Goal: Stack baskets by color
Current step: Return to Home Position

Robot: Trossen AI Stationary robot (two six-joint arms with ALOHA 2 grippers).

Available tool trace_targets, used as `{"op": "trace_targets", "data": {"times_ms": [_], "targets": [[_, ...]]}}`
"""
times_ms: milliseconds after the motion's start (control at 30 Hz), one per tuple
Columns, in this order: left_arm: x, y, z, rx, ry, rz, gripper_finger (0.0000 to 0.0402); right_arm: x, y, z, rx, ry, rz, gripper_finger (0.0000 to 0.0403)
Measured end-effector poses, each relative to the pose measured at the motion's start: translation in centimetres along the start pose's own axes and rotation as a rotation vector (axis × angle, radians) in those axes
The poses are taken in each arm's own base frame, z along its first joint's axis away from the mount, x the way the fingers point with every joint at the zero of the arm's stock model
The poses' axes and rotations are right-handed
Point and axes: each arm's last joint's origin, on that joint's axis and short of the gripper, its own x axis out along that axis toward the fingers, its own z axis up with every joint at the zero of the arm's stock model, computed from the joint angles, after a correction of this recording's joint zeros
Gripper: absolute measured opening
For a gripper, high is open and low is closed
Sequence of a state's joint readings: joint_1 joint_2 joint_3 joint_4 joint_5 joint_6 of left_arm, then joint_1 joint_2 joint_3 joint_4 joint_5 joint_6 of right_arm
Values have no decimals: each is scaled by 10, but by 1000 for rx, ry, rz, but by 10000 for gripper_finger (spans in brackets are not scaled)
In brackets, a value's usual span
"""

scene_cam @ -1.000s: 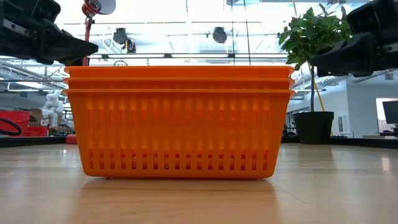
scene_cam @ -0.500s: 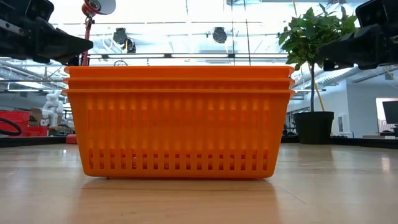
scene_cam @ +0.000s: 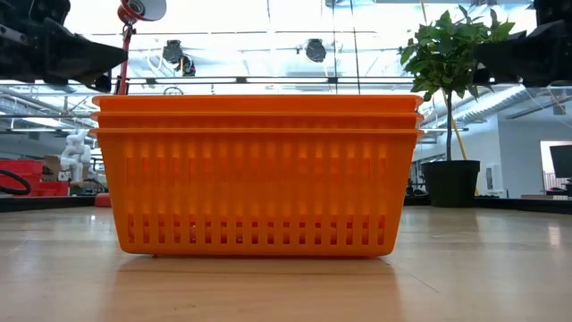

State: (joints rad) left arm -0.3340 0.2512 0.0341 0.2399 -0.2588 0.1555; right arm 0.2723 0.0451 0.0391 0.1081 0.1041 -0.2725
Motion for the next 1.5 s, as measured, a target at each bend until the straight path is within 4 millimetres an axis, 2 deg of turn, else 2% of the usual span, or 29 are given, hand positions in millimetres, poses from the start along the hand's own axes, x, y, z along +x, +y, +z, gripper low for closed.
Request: {"op": "trace_targets", "data": {"times_ms": [167, 333, 500, 767, 933, 1100, 1267, 1500], "targets": [[0, 0, 1, -12, -9, 2, 4, -3, -4, 1, -20, -20, -40, 0], [0, 0, 1, -23, -13, 5, 15, -2, -7, 1, -28, -47, -2, 0], [0, 0, 2, -21, -18, 5, 4, -2, -10, -1, -12, -34, 5, 0], [0, 0, 2, -29, -18, 5, 17, -3, -16, -3, 5, -12, -59, 0], [0, 0, 1, -8, -3, 12, 4, -3, -19, -7, 37, 39, -167, 0], [-4, 5, 1, 1, -7, 42, 8, -3, -19, -9, 52, 66, -156, 0], [-11, 8, 2, 13, -49, 1, 3, -3, -18, -10, 137, 62, -159, 0], [-16, 11, -1, 18, -39, -26, 4, -3, -19, -10, 144, 62, -161, 0]]}}
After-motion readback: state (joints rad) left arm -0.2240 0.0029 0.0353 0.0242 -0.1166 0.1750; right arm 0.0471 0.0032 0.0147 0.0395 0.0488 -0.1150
